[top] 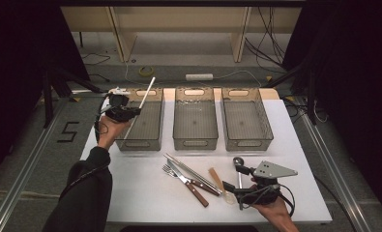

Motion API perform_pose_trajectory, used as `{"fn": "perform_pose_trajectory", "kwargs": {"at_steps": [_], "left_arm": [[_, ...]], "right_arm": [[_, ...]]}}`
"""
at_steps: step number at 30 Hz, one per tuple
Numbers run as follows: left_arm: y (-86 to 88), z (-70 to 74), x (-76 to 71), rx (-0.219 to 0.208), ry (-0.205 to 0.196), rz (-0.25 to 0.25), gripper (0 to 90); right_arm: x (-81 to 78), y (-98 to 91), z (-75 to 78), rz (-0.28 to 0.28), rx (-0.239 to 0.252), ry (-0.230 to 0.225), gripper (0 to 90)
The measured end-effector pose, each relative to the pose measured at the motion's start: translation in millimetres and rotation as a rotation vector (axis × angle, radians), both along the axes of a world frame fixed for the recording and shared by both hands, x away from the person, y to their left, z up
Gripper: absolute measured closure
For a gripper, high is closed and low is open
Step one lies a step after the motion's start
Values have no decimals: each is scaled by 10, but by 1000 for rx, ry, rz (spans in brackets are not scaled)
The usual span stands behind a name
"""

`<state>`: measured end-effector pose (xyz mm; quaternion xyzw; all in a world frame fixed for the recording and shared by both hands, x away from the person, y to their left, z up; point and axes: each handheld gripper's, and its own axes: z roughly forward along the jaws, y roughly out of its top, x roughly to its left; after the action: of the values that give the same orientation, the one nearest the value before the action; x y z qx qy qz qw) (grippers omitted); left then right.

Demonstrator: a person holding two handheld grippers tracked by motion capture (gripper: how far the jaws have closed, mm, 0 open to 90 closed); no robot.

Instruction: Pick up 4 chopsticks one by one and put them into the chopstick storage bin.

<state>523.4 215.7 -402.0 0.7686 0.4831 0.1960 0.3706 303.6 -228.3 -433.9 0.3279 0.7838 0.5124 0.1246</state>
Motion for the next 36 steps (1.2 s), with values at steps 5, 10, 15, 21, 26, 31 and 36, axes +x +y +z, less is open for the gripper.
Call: {"fn": "perform_pose_trajectory", "kwargs": {"at_steps": [5,10,15,21,26,31,36], "left_arm": [[-8,-61,8,4,6,9,843],[-9,-111,21,18,24,16,843],[-20,-149,29,17,49,21,841],[-44,-171,46,49,60,36,837],[-35,-169,38,55,63,71,723],[-29,-136,-56,38,78,65,602],[-43,-80,-276,-14,64,31,482]], "right_arm": [[-1,3,0,0,-3,1,253],[-1,6,0,2,-4,0,253],[-2,-2,0,0,-1,0,253],[-3,1,3,1,-2,-1,253],[-5,-1,3,1,-2,-2,253],[-8,4,4,0,-3,-1,253],[-4,11,4,2,-2,6,255]]}}
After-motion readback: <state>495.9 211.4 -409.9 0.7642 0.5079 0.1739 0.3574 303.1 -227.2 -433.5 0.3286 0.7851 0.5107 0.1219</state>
